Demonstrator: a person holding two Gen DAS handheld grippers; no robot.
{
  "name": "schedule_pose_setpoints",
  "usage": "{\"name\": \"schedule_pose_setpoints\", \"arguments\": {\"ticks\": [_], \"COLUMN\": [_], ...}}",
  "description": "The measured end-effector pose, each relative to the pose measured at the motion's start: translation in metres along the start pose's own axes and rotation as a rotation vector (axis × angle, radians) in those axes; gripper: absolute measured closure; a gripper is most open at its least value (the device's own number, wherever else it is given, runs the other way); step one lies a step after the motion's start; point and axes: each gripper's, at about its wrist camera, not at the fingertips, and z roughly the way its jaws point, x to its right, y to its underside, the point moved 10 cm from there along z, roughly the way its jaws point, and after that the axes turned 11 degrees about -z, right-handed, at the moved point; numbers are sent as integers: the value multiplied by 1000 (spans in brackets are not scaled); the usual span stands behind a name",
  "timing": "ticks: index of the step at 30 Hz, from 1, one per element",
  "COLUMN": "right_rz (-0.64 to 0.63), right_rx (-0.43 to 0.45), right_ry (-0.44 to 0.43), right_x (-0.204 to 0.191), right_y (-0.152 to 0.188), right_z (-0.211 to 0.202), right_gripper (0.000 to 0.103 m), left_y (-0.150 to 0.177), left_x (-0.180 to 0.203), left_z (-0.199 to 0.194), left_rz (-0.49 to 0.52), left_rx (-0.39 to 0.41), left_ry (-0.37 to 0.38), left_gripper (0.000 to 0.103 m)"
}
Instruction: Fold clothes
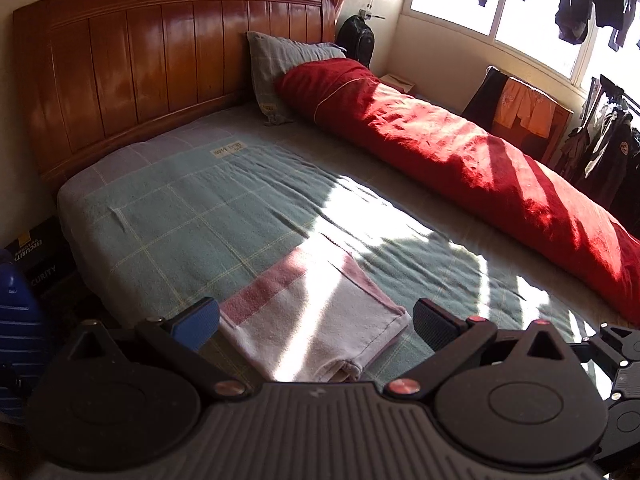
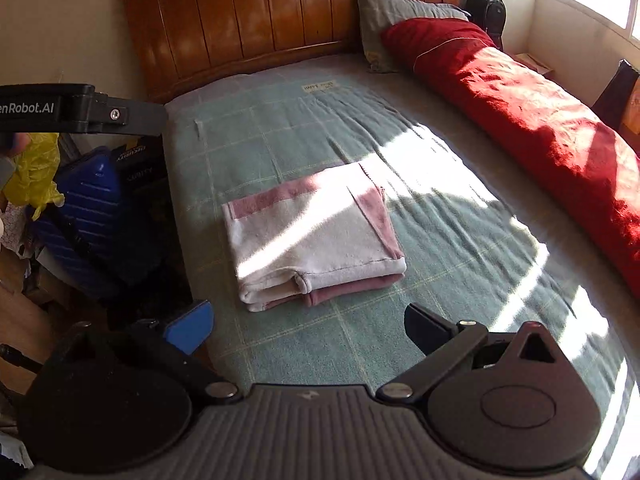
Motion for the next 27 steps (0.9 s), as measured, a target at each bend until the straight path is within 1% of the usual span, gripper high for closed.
{"name": "schedule_pose_setpoints", "arguments": {"ticks": [3, 5, 7, 9, 12, 16, 19, 23, 27], "right_rz": [0, 13, 33, 66, 118, 142, 148, 176, 188], "right_rx": [-16, -28, -38, -56, -103, -127, -133, -130, -112], "right_ry": [7, 28, 68, 126, 169, 161, 149, 136, 138], "right_x": [1, 4, 9, 17, 24, 19, 12, 5, 2], "right_y": [0, 0, -1, -2, -2, -2, -5, -11, -19], "right_z": [6, 11, 16, 22, 35, 44, 46, 45, 42], "right_gripper": [0, 0, 0, 0, 0, 0, 0, 0, 0], "left_y": [13, 21, 26, 30, 31, 25, 22, 25, 28], "left_x": [-13, -17, -19, -20, -19, -16, -19, -28, -32], "left_z": [11, 16, 20, 24, 28, 28, 29, 34, 33], "left_rz": [-16, 13, 23, 13, 17, 50, 19, -36, -41], "left_rx": [-37, -59, -90, -135, -184, -196, -212, -274, -301], "left_ry": [-54, -111, -149, -167, -176, -171, -161, -153, -162], "left_gripper": [1, 1, 1, 1, 1, 1, 1, 1, 1]}}
